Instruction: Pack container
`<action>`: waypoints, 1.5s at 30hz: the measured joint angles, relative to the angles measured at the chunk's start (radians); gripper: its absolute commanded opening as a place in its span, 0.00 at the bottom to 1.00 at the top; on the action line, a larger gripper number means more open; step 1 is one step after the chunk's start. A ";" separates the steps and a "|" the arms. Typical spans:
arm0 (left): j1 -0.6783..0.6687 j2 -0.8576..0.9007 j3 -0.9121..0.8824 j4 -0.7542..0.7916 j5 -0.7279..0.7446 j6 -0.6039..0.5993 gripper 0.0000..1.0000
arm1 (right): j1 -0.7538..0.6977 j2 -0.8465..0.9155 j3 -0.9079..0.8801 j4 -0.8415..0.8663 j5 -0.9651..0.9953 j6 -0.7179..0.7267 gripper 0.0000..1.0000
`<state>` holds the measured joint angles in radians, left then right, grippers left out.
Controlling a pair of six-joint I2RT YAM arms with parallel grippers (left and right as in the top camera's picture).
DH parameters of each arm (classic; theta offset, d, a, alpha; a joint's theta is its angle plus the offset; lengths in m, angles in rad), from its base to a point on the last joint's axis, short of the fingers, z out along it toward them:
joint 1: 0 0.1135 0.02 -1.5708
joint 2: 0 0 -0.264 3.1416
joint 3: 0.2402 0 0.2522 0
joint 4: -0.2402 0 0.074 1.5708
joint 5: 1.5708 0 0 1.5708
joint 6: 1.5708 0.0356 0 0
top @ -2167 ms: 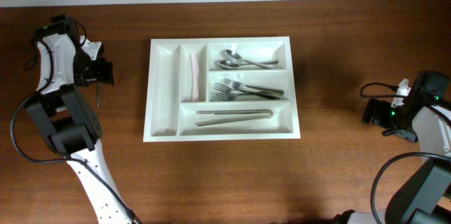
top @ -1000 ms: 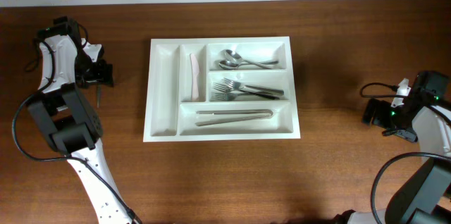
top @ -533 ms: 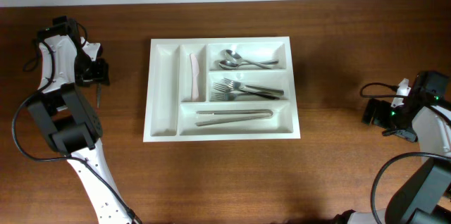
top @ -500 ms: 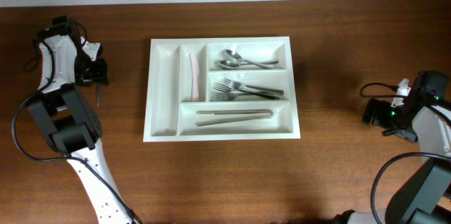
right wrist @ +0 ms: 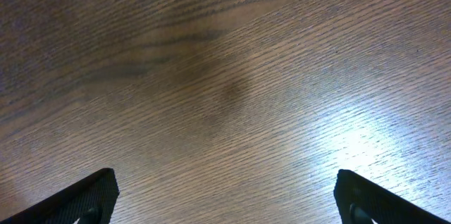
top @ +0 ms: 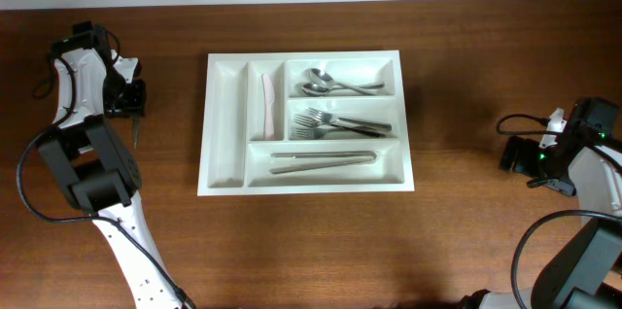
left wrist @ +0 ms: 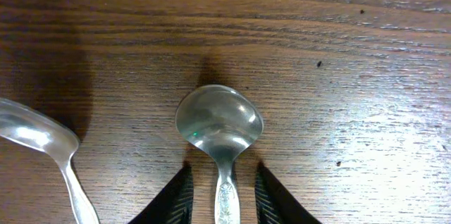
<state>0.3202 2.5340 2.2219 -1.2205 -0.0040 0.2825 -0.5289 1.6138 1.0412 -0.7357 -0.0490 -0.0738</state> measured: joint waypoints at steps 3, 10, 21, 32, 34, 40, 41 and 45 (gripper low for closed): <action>0.000 0.000 0.000 0.002 0.000 -0.001 0.24 | 0.000 0.000 0.000 0.000 0.000 0.000 0.99; 0.000 0.000 0.000 0.006 0.000 -0.002 0.19 | 0.000 0.000 0.000 0.000 0.000 0.000 0.99; 0.000 0.000 0.000 0.007 0.003 -0.002 0.15 | 0.000 0.000 0.000 0.000 0.000 -0.001 0.99; -0.008 0.000 0.000 0.007 0.003 -0.002 0.12 | 0.000 0.000 0.000 0.000 0.000 0.000 0.99; -0.012 0.000 0.000 0.007 0.003 -0.002 0.11 | 0.000 0.000 0.000 0.000 0.000 0.000 0.99; -0.014 0.000 0.000 0.007 0.003 -0.002 0.09 | 0.000 0.000 0.000 0.000 0.000 -0.001 0.99; -0.014 0.000 0.000 0.007 0.003 -0.002 0.09 | 0.000 0.000 0.000 0.000 0.000 0.000 0.99; -0.014 0.000 0.000 0.003 0.004 -0.002 0.08 | 0.000 0.000 0.000 0.000 0.000 0.000 0.99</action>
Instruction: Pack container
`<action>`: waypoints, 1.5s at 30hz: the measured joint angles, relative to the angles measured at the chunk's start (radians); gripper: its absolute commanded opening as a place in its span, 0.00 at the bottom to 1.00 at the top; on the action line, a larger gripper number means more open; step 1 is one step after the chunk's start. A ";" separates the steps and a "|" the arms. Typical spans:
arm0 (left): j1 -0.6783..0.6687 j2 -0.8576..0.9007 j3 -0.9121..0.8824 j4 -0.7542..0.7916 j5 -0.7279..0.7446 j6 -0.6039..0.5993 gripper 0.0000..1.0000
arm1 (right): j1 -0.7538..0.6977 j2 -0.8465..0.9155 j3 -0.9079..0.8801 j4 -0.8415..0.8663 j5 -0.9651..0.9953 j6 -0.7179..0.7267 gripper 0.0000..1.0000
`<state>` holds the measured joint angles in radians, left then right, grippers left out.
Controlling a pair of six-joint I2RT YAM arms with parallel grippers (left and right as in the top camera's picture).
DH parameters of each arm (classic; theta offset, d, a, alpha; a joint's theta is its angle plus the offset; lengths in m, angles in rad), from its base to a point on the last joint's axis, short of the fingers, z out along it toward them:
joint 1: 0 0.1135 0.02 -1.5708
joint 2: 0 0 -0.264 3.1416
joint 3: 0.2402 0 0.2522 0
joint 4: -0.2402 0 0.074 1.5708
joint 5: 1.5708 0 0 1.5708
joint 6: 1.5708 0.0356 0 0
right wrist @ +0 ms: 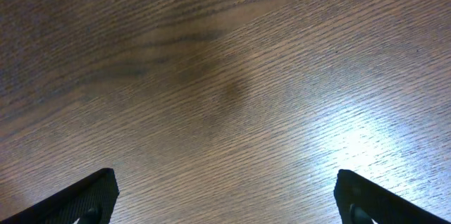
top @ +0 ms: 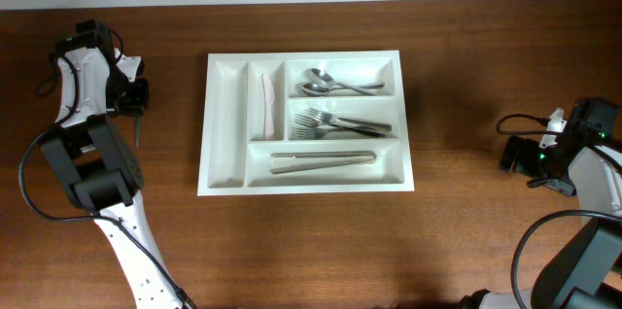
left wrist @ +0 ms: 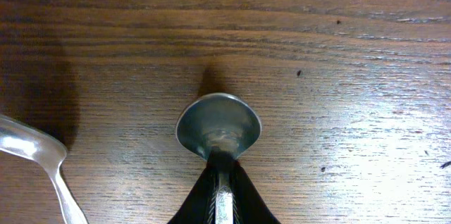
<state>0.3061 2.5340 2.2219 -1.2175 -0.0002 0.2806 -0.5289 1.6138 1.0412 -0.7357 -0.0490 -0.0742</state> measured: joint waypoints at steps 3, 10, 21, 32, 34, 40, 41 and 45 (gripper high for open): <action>0.000 0.000 0.001 -0.019 0.002 0.000 0.04 | 0.000 0.000 0.000 0.000 0.000 0.000 0.99; -0.001 0.010 0.050 -0.056 0.023 0.000 0.04 | 0.000 0.000 0.000 0.000 0.000 0.000 0.99; -0.003 0.027 0.140 -0.090 0.048 0.000 0.04 | 0.000 0.000 0.000 0.000 0.000 0.000 0.99; -0.003 0.027 0.142 -0.097 0.049 0.000 0.41 | 0.000 0.000 0.000 0.000 0.000 0.000 0.99; -0.003 0.027 0.142 -0.098 0.049 -0.001 0.44 | 0.000 0.000 0.000 0.000 0.000 0.000 0.99; -0.003 0.027 0.142 -0.086 0.050 0.000 0.49 | 0.000 0.000 0.000 0.000 0.000 0.000 0.99; -0.003 0.027 0.142 -0.082 0.049 0.000 0.49 | 0.000 0.000 0.000 0.000 0.000 0.000 0.99; -0.003 0.027 0.142 -0.076 0.049 0.000 0.49 | 0.000 0.000 0.000 0.000 0.000 0.000 0.99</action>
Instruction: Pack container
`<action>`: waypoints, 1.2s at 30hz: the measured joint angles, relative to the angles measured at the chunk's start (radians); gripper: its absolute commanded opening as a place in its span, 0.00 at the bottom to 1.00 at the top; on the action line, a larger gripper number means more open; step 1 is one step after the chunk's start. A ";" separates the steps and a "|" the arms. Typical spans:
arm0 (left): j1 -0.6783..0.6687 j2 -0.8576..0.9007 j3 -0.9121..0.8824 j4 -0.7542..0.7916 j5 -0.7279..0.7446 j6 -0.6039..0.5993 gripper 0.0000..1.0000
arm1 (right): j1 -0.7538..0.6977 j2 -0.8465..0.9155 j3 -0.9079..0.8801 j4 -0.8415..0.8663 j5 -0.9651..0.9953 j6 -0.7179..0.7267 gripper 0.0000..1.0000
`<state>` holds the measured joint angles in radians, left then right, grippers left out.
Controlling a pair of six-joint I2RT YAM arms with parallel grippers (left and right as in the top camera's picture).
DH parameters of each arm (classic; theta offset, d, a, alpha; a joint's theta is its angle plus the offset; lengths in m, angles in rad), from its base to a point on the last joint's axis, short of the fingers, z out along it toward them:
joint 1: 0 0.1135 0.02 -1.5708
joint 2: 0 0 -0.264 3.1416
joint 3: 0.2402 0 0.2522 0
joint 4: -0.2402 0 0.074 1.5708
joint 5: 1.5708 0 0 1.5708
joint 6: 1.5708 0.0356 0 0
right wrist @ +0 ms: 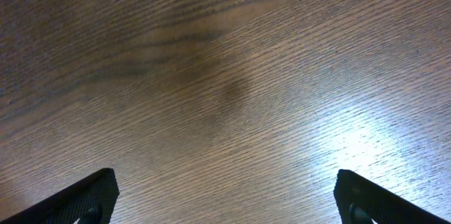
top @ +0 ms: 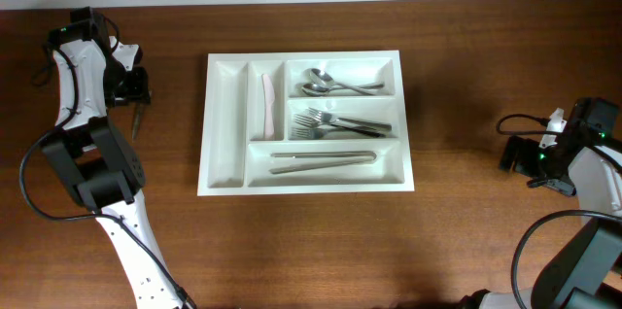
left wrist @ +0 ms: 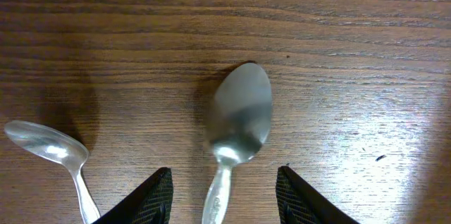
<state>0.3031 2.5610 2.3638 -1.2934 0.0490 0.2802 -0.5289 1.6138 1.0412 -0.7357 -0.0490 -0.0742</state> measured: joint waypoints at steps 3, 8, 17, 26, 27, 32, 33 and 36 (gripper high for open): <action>0.000 0.000 0.000 0.000 0.000 0.000 0.49 | 0.000 0.000 0.000 0.000 0.000 0.000 0.99; 0.000 0.000 0.000 0.000 0.000 0.009 0.49 | 0.000 0.000 0.000 0.000 0.000 0.000 0.99; 0.000 0.006 0.000 0.000 0.000 0.012 0.49 | 0.000 0.000 0.000 0.000 0.000 0.000 0.99; 0.000 0.023 0.000 0.011 0.000 0.012 0.49 | 0.000 0.000 0.000 0.000 0.000 0.001 0.99; 0.000 0.023 0.000 0.011 0.000 0.012 0.49 | 0.000 0.000 0.000 0.000 0.000 0.000 0.98; 0.000 0.024 0.000 0.012 0.000 0.012 0.49 | 0.000 0.000 0.000 0.000 0.000 0.000 0.99; 0.000 0.024 0.000 0.013 0.000 0.013 0.49 | 0.000 0.000 0.000 0.000 0.000 0.000 0.99; 0.000 0.024 0.000 0.014 0.000 0.013 0.49 | 0.000 0.000 0.000 0.000 0.000 0.000 0.99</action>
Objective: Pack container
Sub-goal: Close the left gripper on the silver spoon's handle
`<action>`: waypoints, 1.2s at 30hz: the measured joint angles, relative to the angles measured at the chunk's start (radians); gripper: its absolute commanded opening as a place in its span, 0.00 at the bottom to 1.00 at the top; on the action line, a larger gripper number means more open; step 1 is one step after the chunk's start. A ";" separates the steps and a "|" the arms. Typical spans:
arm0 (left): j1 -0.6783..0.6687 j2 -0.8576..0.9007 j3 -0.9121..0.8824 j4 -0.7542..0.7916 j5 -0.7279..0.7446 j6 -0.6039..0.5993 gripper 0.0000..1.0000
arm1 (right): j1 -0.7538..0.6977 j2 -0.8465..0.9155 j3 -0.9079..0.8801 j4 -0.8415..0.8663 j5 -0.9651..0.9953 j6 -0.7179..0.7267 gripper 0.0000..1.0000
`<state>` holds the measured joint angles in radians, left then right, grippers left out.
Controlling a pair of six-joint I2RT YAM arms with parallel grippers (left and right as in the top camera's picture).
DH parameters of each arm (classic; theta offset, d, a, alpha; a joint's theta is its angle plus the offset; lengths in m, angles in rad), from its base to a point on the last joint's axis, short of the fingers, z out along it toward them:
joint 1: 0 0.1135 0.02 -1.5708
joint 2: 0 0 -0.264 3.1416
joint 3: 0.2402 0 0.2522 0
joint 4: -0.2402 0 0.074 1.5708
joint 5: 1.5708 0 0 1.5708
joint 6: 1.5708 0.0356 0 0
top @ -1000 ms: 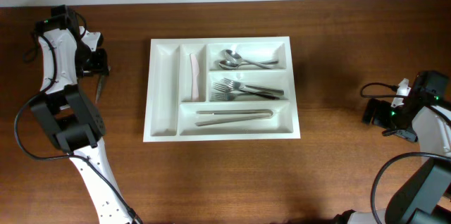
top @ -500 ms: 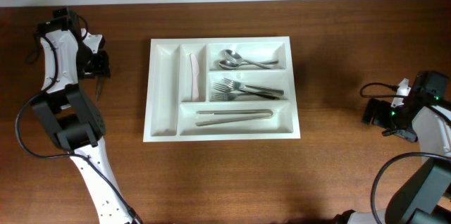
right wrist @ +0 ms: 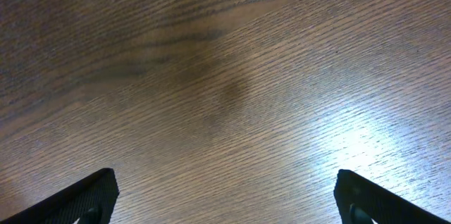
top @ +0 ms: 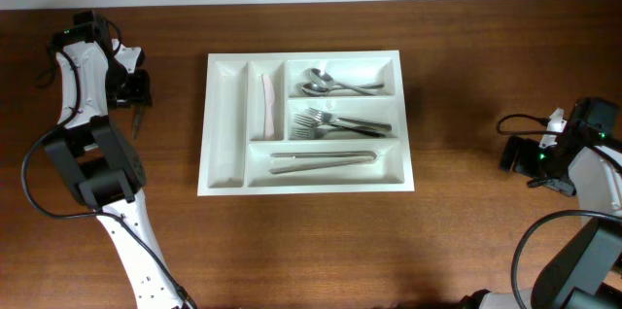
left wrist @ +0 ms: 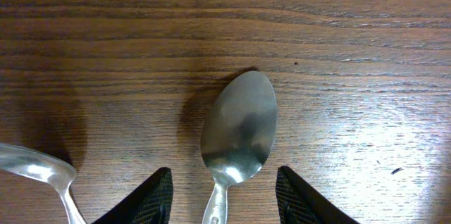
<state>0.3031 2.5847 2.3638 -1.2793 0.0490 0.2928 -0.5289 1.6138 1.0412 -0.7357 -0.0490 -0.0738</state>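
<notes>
A steel spoon [left wrist: 238,129] lies flat on the wood, bowl pointing away, its handle running down between the wide-apart fingers of my open left gripper [left wrist: 224,196]. A second spoon [left wrist: 39,170] shows at the left edge of the left wrist view. The white cutlery tray [top: 223,129] sits mid-table in the overhead view, holding spoons [top: 330,83], forks [top: 340,124], tongs-like pieces [top: 323,161] and a pink item [top: 266,105]. My left gripper [top: 134,90] hovers left of the tray. My right gripper [right wrist: 225,203] is open over bare wood.
The right arm [top: 573,149] rests near the table's right edge. Cables trail by both arms. The tray's far-left long compartment [top: 224,124] has nothing in it. A pale wall edge runs along the back of the table.
The left wrist view has shifted slightly: the spoon sits a little lower and the second spoon further toward the left edge. The left gripper stays open. The right arm has not moved.
My left gripper stood partly open around the spoon's neck, bowl facing up. Then it was shut on the neck. Later it was wide open with the spoon lying turned and tilted on the wood. Now it remains open over the same spoon.
</notes>
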 measured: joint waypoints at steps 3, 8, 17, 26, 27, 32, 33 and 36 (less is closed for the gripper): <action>0.000 0.000 0.000 0.001 0.000 0.000 0.49 | 0.000 0.000 0.000 0.000 0.000 0.000 0.99; 0.000 0.009 0.000 0.000 0.000 0.003 0.49 | 0.000 0.000 0.000 0.000 0.000 0.000 0.99; -0.001 0.023 0.002 0.000 0.000 0.007 0.45 | 0.000 0.000 0.000 0.000 0.000 0.000 0.99; -0.001 0.023 0.002 0.001 0.004 0.023 0.32 | 0.000 0.000 0.000 0.000 0.000 0.000 0.99; -0.001 0.023 0.002 0.001 0.005 0.026 0.31 | 0.000 0.000 0.000 0.000 0.000 0.000 0.99; -0.001 0.023 0.002 0.002 0.007 0.027 0.27 | 0.000 0.000 0.000 0.000 0.000 0.000 0.99; -0.001 0.023 0.002 0.002 0.007 0.027 0.27 | 0.000 0.000 0.000 0.000 0.000 0.000 0.99; -0.001 0.023 0.002 0.003 0.007 0.026 0.24 | 0.000 0.000 0.000 0.000 0.000 0.000 0.99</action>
<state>0.3023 2.6080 2.3657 -1.2762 0.0559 0.3191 -0.5289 1.6138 1.0412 -0.7353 -0.0490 -0.0738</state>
